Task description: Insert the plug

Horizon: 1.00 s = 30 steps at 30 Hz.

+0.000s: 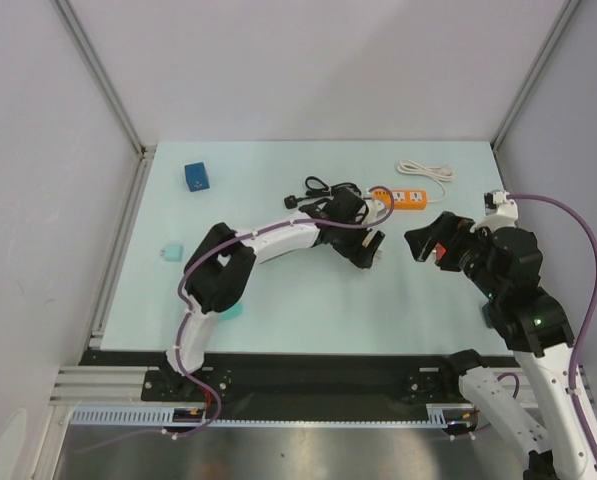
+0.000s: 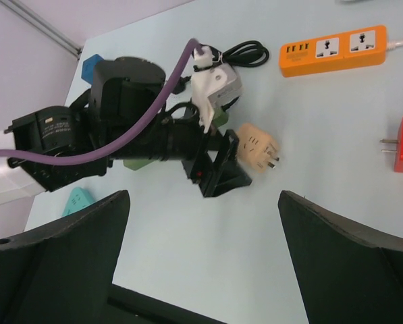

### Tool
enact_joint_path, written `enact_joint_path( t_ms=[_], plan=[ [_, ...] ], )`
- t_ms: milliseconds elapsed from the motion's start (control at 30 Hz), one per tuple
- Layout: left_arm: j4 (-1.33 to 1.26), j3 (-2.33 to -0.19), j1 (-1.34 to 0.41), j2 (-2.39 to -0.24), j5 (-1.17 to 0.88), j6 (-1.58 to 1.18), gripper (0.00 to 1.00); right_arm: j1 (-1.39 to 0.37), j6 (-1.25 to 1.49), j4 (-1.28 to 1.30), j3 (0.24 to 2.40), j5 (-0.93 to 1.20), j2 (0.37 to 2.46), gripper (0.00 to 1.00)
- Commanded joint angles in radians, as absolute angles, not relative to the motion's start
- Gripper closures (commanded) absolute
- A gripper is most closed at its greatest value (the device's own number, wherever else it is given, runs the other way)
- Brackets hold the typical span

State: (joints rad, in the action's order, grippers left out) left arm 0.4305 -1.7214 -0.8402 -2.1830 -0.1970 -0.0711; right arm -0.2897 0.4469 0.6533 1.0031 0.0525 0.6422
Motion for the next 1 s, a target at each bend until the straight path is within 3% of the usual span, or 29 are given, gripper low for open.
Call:
enact_joint_path(
  t_ms=[0, 233, 400, 567, 800, 967],
  plan=[
    [0.405, -1.617, -0.864, -2.047, -0.379, -0.198, 0.13, -0.282, 0.431, 0.655, 1.028, 0.034, 0.614, 0.0],
    [0.403, -1.578, -0.876, -1.913, -0.514, -0.304, 0.17, -0.281, 0.439, 0.673, 1.037, 0.037, 0.589, 0.0],
    [0.572, -1.739, -0.867, -1.984, -0.134, -0.022, 0.02, -0.281, 0.445, 0.686, 1.037, 0.037, 0.566, 0.0],
    [0.65, -1.868, -0.87, -2.131, -0.138, 0.407, 0.0, -0.279, 0.436, 0.695, 1.043, 0.025, 0.561, 0.01],
    [0.672, -1.954, -0.828, -2.212, -0.239, 0.549, 0.0, -0.279, 0.405, 0.703, 1.094, -0.031, 0.56, 0.0],
    [0.542, -1.862, -0.827, -2.198, -0.267, 0.759, 0.0, -0.279, 0.374, 0.713, 1.129, -0.021, 0.555, 0.0]
  ],
)
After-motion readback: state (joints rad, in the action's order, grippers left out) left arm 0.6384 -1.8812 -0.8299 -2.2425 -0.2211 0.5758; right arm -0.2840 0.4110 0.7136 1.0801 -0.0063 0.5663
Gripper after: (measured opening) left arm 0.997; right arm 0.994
